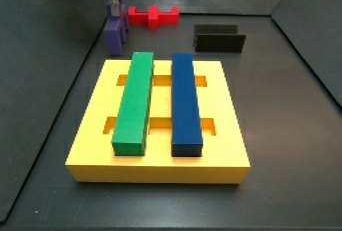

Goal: Pick up the purple object. Move up. Move to above the board. Insert the purple object.
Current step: Pick up the purple object.

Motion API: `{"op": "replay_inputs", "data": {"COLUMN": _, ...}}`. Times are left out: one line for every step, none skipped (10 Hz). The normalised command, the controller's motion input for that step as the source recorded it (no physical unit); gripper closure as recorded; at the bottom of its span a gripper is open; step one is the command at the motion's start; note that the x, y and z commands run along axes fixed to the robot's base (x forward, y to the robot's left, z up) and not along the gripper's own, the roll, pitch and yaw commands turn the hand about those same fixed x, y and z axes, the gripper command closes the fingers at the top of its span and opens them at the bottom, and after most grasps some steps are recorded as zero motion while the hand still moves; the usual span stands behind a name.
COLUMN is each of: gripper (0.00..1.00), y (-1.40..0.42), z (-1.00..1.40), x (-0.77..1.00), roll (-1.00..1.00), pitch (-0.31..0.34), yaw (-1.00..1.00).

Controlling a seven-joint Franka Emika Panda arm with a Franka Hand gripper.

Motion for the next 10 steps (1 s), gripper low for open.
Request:
{"op": "replay_inputs", "data": {"gripper": 1.0, "y": 0.0, "z": 0.0, "x": 0.0, "roll": 0.0, "pitch": 0.0, "yaw": 0.0}}
{"op": "replay_inputs", "data": {"gripper": 1.0, "y": 0.0, "z": 0.0, "x": 0.0, "roll": 0.0, "pitch": 0.0, "yaw": 0.0}}
{"op": "replay_inputs", "data": {"gripper": 1.0, "y": 0.0, "z": 0.0, "x": 0.0, "roll": 0.0, "pitch": 0.0, "yaw": 0.0}}
{"op": "replay_inputs", "data": {"gripper": 1.0, "y": 0.0, "z": 0.0, "x": 0.0, "roll": 0.0, "pitch": 0.0, "yaw": 0.0}}
{"op": "replay_inputs", "data": {"gripper": 1.0, "y": 0.0, "z": 0.0, "x": 0.0, "roll": 0.0, "pitch": 0.0, "yaw": 0.0}}
{"op": "replay_inputs", "data": {"gripper": 1.0, "y": 0.0, "z": 0.0, "x": 0.0, "roll": 0.0, "pitch": 0.0, "yaw": 0.0}}
{"op": "replay_inputs", "data": {"gripper": 1.0, "y": 0.0, "z": 0.0, "x": 0.0, "roll": 0.0, "pitch": 0.0, "yaw": 0.0}}
{"op": "replay_inputs", "data": {"gripper": 1.0, "y": 0.0, "z": 0.0, "x": 0.0, "roll": 0.0, "pitch": 0.0, "yaw": 0.0}}
{"op": "replay_inputs", "data": {"gripper": 1.0, "y": 0.0, "z": 0.0, "x": 0.0, "roll": 0.0, "pitch": 0.0, "yaw": 0.0}}
{"op": "replay_inputs", "data": {"gripper": 1.0, "y": 0.0, "z": 0.0, "x": 0.0, "roll": 0.0, "pitch": 0.0, "yaw": 0.0}}
